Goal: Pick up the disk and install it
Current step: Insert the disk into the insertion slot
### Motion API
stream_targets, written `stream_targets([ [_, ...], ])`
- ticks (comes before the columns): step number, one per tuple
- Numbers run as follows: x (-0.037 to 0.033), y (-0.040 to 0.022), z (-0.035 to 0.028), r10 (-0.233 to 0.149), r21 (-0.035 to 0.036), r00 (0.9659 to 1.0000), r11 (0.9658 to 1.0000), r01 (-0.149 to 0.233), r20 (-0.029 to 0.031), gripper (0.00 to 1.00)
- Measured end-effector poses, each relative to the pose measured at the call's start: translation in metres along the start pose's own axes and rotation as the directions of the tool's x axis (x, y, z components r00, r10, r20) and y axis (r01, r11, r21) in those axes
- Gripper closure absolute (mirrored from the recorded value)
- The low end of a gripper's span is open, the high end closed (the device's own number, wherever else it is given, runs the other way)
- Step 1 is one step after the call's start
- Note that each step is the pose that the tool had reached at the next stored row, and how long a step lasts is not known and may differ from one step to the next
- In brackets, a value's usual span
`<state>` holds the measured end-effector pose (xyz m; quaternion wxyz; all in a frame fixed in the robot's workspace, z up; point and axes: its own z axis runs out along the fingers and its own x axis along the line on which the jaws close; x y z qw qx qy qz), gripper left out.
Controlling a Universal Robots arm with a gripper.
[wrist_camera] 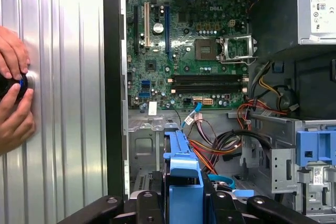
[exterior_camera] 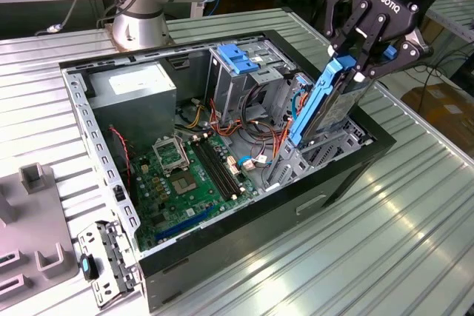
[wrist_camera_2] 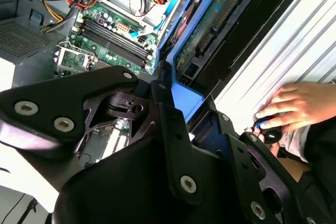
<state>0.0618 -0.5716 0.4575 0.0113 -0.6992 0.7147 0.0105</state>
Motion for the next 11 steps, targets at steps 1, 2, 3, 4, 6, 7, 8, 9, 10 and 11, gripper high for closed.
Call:
stream_targets([
  [1, 0.0005, 0.0000, 0.0003, 0.000, 0.0000, 1.0000, 1.0000, 0.000, 0.0001, 0.63],
  [2, 0.0010, -0.0001, 0.0005, 0.000, 0.0000, 1.0000, 1.0000, 0.000, 0.0001, 0.63],
  [3, 0.0016, -0.0001, 0.0009, 0.000, 0.0000, 1.0000, 1.0000, 0.000, 0.0001, 0.63],
  [4, 0.0017, -0.0001, 0.0010, 0.000, 0.0000, 1.0000, 1.0000, 0.000, -0.0001, 0.63],
  [6, 0.0019, -0.0001, 0.0017, 0.000, -0.0001, 1.0000, 1.0000, 0.000, -0.0001, 0.63],
  [7, 0.0020, -0.0001, 0.0022, 0.000, 0.0000, 1.0000, 1.0000, 0.000, 0.0000, 0.63],
  [8, 0.0020, -0.0001, 0.0027, 0.000, 0.0000, 1.0000, 1.0000, 0.000, 0.0000, 0.63],
  [9, 0.0020, -0.0001, 0.0035, 0.000, 0.0000, 1.0000, 1.0000, 0.000, 0.0000, 0.63],
  [10, 0.0021, -0.0001, 0.0046, 0.000, 0.0000, 1.0000, 1.0000, 0.000, 0.0001, 0.63],
  [11, 0.0021, -0.0001, 0.0055, 0.000, 0.0000, 1.0000, 1.0000, 0.000, 0.0001, 0.63],
])
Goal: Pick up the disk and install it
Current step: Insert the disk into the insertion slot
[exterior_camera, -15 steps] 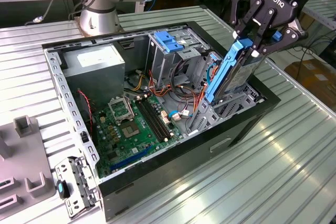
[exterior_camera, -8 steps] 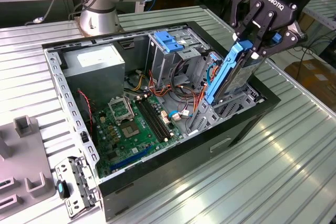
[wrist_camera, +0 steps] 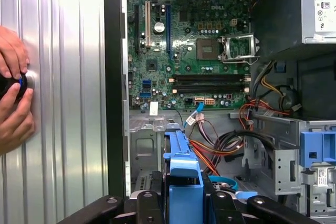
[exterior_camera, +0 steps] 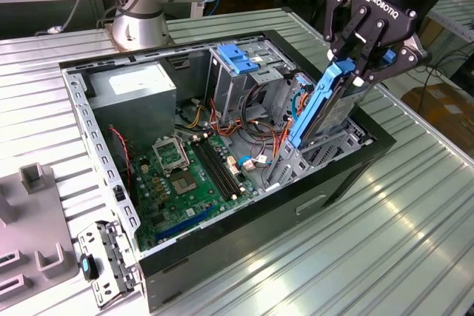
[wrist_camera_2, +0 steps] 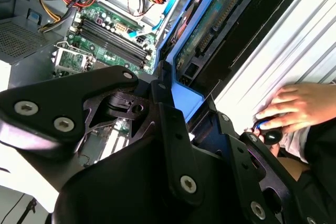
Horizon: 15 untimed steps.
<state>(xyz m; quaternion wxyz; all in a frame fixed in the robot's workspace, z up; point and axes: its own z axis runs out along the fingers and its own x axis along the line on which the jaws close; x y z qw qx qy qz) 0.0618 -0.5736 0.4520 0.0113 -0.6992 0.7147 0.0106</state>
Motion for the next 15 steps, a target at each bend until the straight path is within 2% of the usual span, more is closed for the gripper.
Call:
stream_targets([
  [12, 0.0004, 0.0000, 0.0120, 0.000, 0.0000, 1.0000, 1.0000, 0.000, 0.0000, 0.63],
  [15, 0.0006, 0.0000, 0.0180, 0.000, -0.0001, 1.0000, 1.0000, 0.000, 0.0000, 0.63],
])
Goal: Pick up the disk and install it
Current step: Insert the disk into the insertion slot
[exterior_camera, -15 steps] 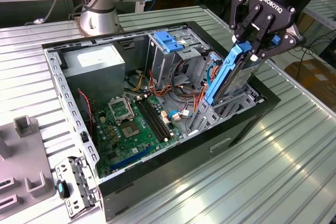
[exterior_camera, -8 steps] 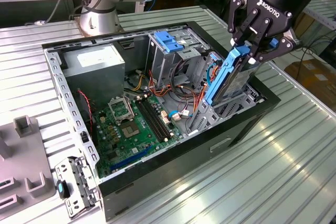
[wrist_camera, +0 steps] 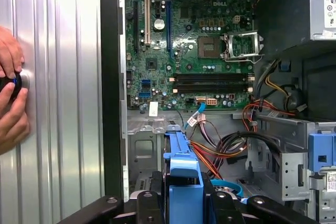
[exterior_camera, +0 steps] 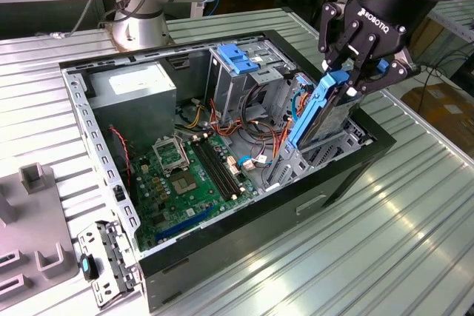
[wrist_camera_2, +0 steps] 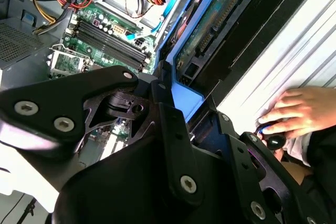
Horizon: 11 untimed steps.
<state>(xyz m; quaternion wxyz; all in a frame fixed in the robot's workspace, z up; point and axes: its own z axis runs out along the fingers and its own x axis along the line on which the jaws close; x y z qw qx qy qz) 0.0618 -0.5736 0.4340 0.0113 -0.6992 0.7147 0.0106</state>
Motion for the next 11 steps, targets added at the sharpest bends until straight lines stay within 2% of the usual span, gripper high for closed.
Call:
stream_targets([
  [1, 0.0000, 0.0000, 0.0015, 0.000, 0.0000, 1.0000, 1.0000, 0.000, 0.0000, 0.63],
  [3, 0.0010, 0.0000, 0.0326, 0.000, -0.0009, 1.0000, 1.0000, 0.000, -0.0001, 0.63],
  [4, 0.0013, 0.0000, 0.0415, 0.000, -0.0016, 1.0000, 1.0000, 0.000, 0.0001, 0.63],
  [6, 0.0014, 0.0000, 0.0415, 0.000, -0.0017, 1.0000, 1.0000, 0.000, -0.0002, 0.62],
  [7, 0.0015, 0.0000, 0.0430, 0.000, -0.0016, 1.0000, 1.0000, 0.000, 0.0002, 0.56],
  [11, 0.0017, -0.0006, 0.0513, 0.000, -0.0014, 1.0000, 1.0000, 0.000, -0.0001, 0.56],
])
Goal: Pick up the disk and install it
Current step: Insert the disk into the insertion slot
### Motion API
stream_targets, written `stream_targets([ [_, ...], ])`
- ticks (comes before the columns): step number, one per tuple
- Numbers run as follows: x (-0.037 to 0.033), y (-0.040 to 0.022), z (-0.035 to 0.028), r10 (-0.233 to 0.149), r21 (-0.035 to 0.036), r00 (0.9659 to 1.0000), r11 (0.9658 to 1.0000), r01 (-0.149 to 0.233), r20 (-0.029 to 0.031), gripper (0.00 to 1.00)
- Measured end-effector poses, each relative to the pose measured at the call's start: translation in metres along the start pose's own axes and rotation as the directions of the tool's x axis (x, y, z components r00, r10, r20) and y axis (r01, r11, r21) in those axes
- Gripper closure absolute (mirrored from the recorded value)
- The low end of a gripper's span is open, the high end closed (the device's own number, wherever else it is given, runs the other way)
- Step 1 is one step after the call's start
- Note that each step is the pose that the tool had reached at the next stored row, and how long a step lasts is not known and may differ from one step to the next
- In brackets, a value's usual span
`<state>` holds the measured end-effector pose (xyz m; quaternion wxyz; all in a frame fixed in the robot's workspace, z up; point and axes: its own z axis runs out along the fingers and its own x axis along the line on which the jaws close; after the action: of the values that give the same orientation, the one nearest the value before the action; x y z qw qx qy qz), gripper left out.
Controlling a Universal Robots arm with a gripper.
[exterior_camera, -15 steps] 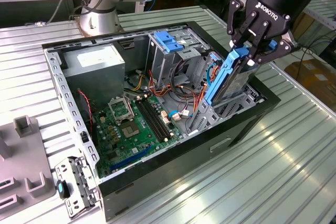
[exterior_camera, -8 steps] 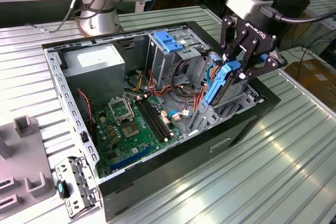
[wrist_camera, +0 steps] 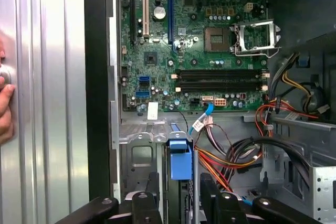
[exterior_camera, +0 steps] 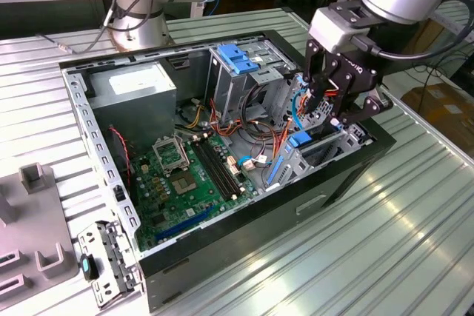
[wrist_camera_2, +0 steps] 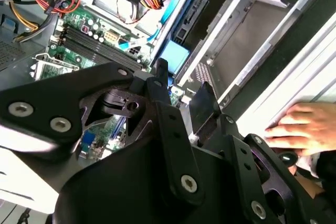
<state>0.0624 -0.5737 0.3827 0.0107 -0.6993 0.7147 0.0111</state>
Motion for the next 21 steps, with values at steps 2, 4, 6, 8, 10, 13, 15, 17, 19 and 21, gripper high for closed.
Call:
stream_targets([
  [2, 0.0000, -0.0023, 0.0022, 0.000, 0.0000, 1.0000, 1.0000, 0.000, -0.0003, 0.57],
  [4, 0.0000, -0.0061, 0.0030, 0.000, 0.0000, 1.0000, 1.0000, 0.000, -0.0006, 0.64],
  [6, -0.0001, -0.0105, 0.0038, 0.000, 0.0000, 1.0000, 1.0000, 0.000, -0.0004, 0.70],
  [8, -0.0002, -0.0148, 0.0061, 0.000, 0.0000, 1.0000, 1.0000, 0.000, -0.0003, 0.82],
  [10, -0.0009, -0.0181, 0.0106, 0.000, 0.0000, 1.0000, 1.0000, 0.000, -0.0021, 0.89],
  [13, -0.0014, -0.0189, 0.0125, 0.000, 0.0000, 1.0000, 1.0000, 0.000, -0.0032, 0.89],
  [15, -0.0014, -0.0196, 0.0129, 0.000, 0.0000, 1.0000, 1.0000, 0.000, -0.0031, 0.89],
  [17, -0.0014, -0.0199, 0.0131, 0.000, 0.0001, 1.0000, 1.0000, 0.000, -0.0030, 0.89],
  [19, -0.0014, -0.0203, 0.0133, 0.000, 0.0001, 1.0000, 1.0000, 0.000, -0.0031, 0.89],
  [21, -0.0014, -0.0206, 0.0134, 0.000, 0.0001, 1.0000, 1.0000, 0.000, -0.0030, 0.89],
])
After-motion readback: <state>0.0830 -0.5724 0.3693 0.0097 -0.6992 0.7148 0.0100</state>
